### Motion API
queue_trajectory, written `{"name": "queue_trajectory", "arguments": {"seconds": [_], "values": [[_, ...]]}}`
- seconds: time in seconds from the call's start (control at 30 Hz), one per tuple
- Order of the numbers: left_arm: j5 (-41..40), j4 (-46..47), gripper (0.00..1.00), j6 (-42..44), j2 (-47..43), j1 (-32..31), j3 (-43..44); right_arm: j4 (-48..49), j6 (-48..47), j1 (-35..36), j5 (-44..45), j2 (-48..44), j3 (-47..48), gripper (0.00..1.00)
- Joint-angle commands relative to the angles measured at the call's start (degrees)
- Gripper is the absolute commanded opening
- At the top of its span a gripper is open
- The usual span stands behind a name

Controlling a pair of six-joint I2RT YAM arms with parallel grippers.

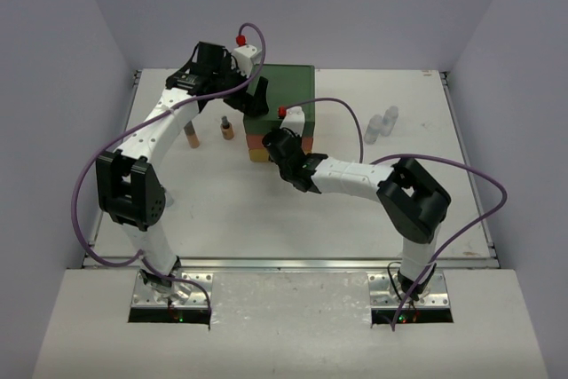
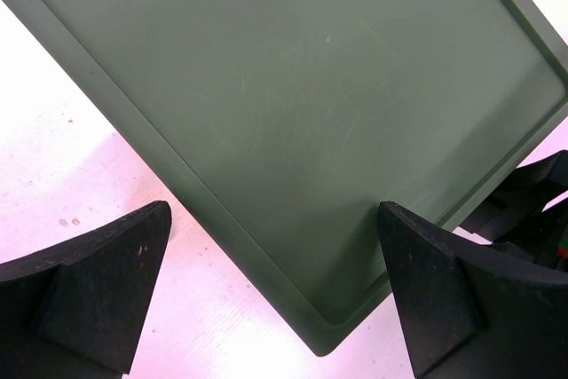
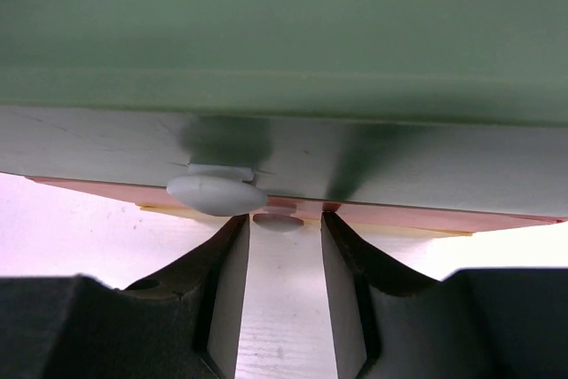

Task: Organize the makeup

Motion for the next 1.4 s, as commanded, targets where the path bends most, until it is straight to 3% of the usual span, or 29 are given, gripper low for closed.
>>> {"name": "queue_trajectory", "arguments": {"seconds": [0.0,0.2,0.33,0.57,0.87,1.2,1.37], "values": [[-0.07,0.91,0.99,0.46,-2.46,-0.51,-0.43,1.97,-0.14,-0.04,4.34,1.68,3.96,0.37],[-0.07,0.91,0.99,0.37,-2.41,-0.44,-0.51,3.99,-1.6,-0.13,1.79,1.76,4.55,0.47],[0.06,0.91,0.99,0.46,-2.46,-0.44,-0.51,6.12,-2.36,-0.13,2.45,1.18,3.62,0.47],[0.81,0.9,0.95,0.46,-2.46,-0.53,-0.6,5.36,-2.66,-0.13,4.87,1.89,5.1,0.37],[0.72,0.82,0.95,0.57,-2.55,-0.61,-0.51,1.85,-0.3,-0.23,5.99,3.24,6.02,0.01],[0.55,0.64,0.96,0.64,-2.2,-0.61,-0.43,6.33,-8.24,1.61,1.33,-1.62,-1.21,0.0],[0.28,0.82,0.97,0.71,-1.82,-0.61,0.56,9.43,-10.63,6.42,0.88,-9.13,-11.78,0.0]]}}
